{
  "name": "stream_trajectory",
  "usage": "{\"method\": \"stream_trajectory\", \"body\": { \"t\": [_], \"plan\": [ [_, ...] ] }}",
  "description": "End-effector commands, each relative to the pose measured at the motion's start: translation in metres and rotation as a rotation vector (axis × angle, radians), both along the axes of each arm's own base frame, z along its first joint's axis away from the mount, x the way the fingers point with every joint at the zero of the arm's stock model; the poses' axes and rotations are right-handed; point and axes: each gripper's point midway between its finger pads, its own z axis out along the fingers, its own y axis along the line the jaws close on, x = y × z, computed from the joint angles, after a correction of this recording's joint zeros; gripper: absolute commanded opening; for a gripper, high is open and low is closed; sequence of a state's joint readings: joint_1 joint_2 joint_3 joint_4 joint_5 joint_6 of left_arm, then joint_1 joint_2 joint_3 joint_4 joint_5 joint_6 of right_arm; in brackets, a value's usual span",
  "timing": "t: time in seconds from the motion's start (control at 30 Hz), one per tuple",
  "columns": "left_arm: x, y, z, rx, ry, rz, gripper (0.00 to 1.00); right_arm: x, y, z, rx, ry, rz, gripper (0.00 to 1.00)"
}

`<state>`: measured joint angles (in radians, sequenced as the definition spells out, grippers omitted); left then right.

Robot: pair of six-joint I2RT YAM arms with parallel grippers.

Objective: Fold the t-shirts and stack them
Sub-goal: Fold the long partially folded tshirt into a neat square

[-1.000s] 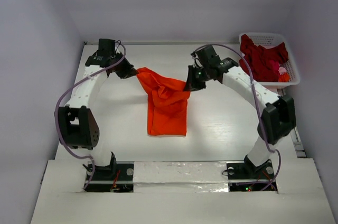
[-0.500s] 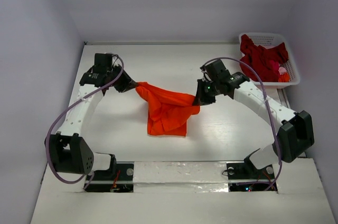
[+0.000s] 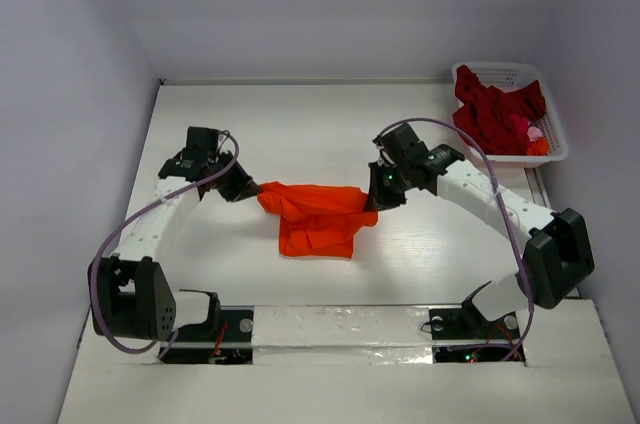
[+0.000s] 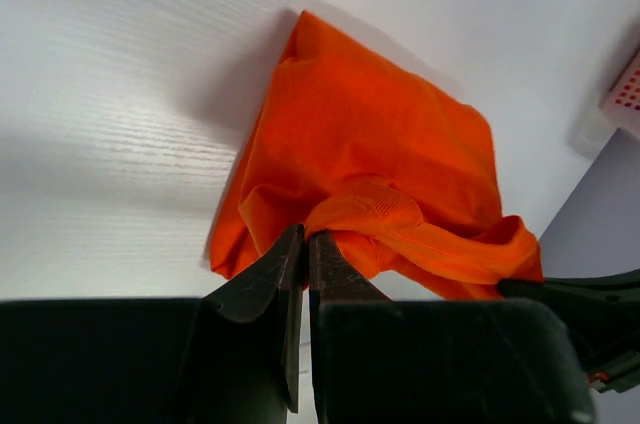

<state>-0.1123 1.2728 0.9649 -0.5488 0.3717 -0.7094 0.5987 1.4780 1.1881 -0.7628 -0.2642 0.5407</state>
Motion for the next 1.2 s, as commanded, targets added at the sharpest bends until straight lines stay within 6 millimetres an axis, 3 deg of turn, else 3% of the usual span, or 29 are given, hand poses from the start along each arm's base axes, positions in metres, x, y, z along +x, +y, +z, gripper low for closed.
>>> {"method": "stream_trajectory", "body": {
  "t": [0.0, 0.3, 0.47, 0.67, 0.7, 0.8, 0.83, 0.93, 1.0, 1.1, 1.17],
  "plan": [
    [-0.016, 0.001, -0.013, 0.021, 0.019, -0.032, 0.0, -0.013, -0.001, -0.004, -0.039, -0.01, 0.041, 0.0],
    [-0.063, 0.0, -0.052, 0.048, 0.147, -0.079, 0.0, -0.043, -0.007, -0.033, -0.092, 0.048, 0.073, 0.0],
    [-0.083, 0.003, -0.062, 0.057, 0.177, -0.103, 0.0, -0.058, -0.013, -0.054, -0.123, 0.08, 0.084, 0.0],
    [-0.103, 0.006, -0.073, 0.067, 0.215, -0.128, 0.01, -0.066, -0.016, -0.061, -0.153, 0.087, 0.091, 0.0],
    [-0.107, 0.005, -0.075, 0.071, 0.223, -0.138, 0.01, -0.072, -0.013, -0.062, -0.161, 0.086, 0.113, 0.04],
    [-0.113, 0.006, -0.079, 0.07, 0.235, -0.146, 0.03, -0.078, -0.012, -0.063, -0.175, 0.086, 0.131, 0.28],
    [-0.114, 0.007, -0.08, 0.074, 0.238, -0.15, 0.04, -0.08, -0.011, -0.063, -0.179, 0.082, 0.137, 0.44],
    [-0.116, 0.009, -0.08, 0.085, 0.241, -0.149, 0.1, -0.085, -0.011, -0.064, -0.186, 0.091, 0.146, 0.58],
    [-0.116, 0.009, -0.078, 0.089, 0.235, -0.147, 0.26, -0.088, -0.014, -0.065, -0.19, 0.099, 0.141, 0.6],
    [-0.113, 0.009, -0.068, 0.083, 0.208, -0.143, 0.42, -0.093, -0.016, -0.06, -0.189, 0.094, 0.139, 0.56],
    [-0.117, 0.009, -0.062, 0.096, 0.217, -0.147, 0.45, -0.093, -0.018, -0.052, -0.181, 0.08, 0.122, 0.42]
  ]
}}
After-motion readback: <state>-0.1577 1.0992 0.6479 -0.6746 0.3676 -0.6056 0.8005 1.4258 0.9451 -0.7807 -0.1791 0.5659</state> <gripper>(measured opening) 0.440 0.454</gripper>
